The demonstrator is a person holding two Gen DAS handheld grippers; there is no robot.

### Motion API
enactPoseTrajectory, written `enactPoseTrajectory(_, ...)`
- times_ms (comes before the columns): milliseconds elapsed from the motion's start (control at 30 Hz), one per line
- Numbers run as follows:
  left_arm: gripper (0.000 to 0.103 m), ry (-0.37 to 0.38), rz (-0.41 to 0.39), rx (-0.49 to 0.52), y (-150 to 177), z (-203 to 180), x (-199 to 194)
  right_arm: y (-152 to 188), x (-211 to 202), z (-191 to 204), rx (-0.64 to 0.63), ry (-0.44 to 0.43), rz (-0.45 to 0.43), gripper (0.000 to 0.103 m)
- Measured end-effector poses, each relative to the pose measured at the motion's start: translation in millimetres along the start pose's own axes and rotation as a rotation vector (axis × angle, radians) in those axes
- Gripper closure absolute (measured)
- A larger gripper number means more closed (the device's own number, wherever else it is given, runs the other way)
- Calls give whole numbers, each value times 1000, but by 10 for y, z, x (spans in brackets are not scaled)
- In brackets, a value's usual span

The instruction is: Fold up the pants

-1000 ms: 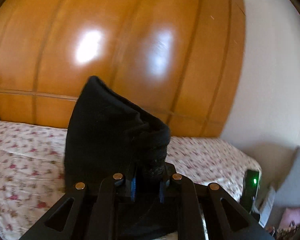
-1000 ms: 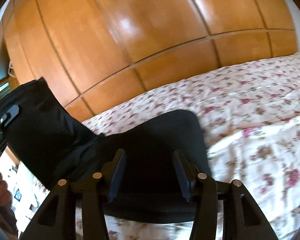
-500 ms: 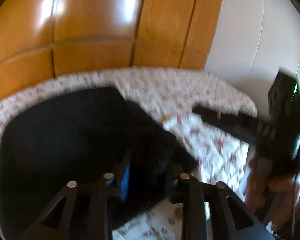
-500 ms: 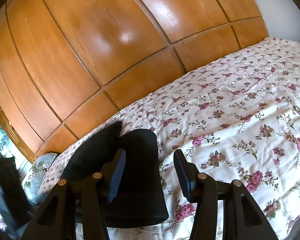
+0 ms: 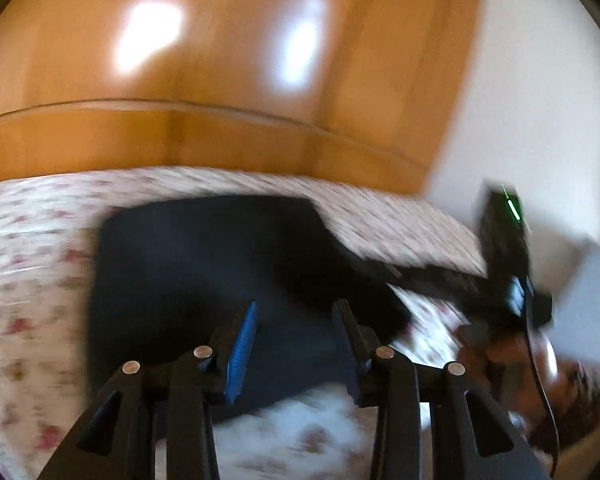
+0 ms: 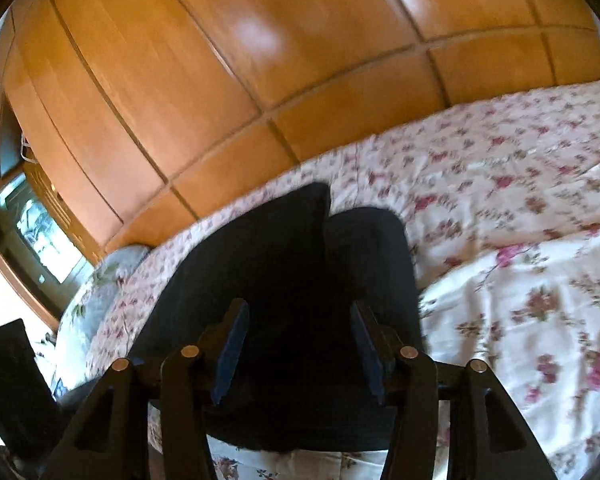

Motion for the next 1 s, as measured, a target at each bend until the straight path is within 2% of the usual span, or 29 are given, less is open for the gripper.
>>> enactPoseTrajectory(67, 63, -141, -49, -34, -81, 351, -71, 29, 88, -2, 4, -5, 31, 49)
enactPoseTrajectory(167, 63, -292, -25, -103, -30, 816, -75, 85, 164, 83, 13, -61, 60, 49)
enactPoseTrajectory(233, 56, -328, 7, -147, 66, 1050, -70, 135, 214, 146, -19, -45, 82, 50)
enactPoseTrajectory(300, 54, -329, 19, -215, 161, 1166, -55, 184, 272, 224, -93, 8, 93, 65)
enactPoseTrajectory(333, 54, -325, 12, -233, 185, 1166, -69, 184, 275, 239, -104, 13, 92, 83)
enactPoseTrajectory(367, 56, -320, 11, -240, 192, 1147, -61, 161, 255, 266, -90, -2, 84, 86)
enactPoseTrajectory(433, 65, -291, 17, -212, 164, 1024, -7, 43, 161, 304, -58, -38, 46, 88)
enactPoseTrajectory(533, 65, -234, 23, -116, 42, 753, 62, -227, -68, 387, -75, -70, -44, 88)
enactPoseTrajectory(600, 65, -167, 27, -76, -14, 549, 57, -376, -170, 375, -76, -73, -73, 89)
enactPoseTrajectory(667, 65, -129, 25, 11, -52, 303, 99, -437, -201, 312, -74, -53, -81, 89)
enactPoseTrajectory(733, 64, -103, 37, 84, -29, 112, 160, -401, -145, 150, -66, -14, -55, 89)
enactPoseTrajectory(867, 64, -83, 139, 183, 227, -63, 387, -108, 41, -265, 27, 84, 37, 88)
enactPoseTrajectory(900, 63, -76, 132, 206, 278, -83, 406, -25, 73, -341, 62, 82, 42, 88)
enactPoseTrajectory(1000, 63, -81, 110, 254, 324, -133, 389, 18, 35, -394, 112, 69, -14, 88)
Point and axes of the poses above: each gripper's, at about its wrist camera, not at the fingertips, and x roughly the way its jaws point, z to its left, y to its underside, the point moved 5 cm from there along x, roughly the way its jaws point, and after that the axes turned 12 degrees about -z, right-handed, at the moved point
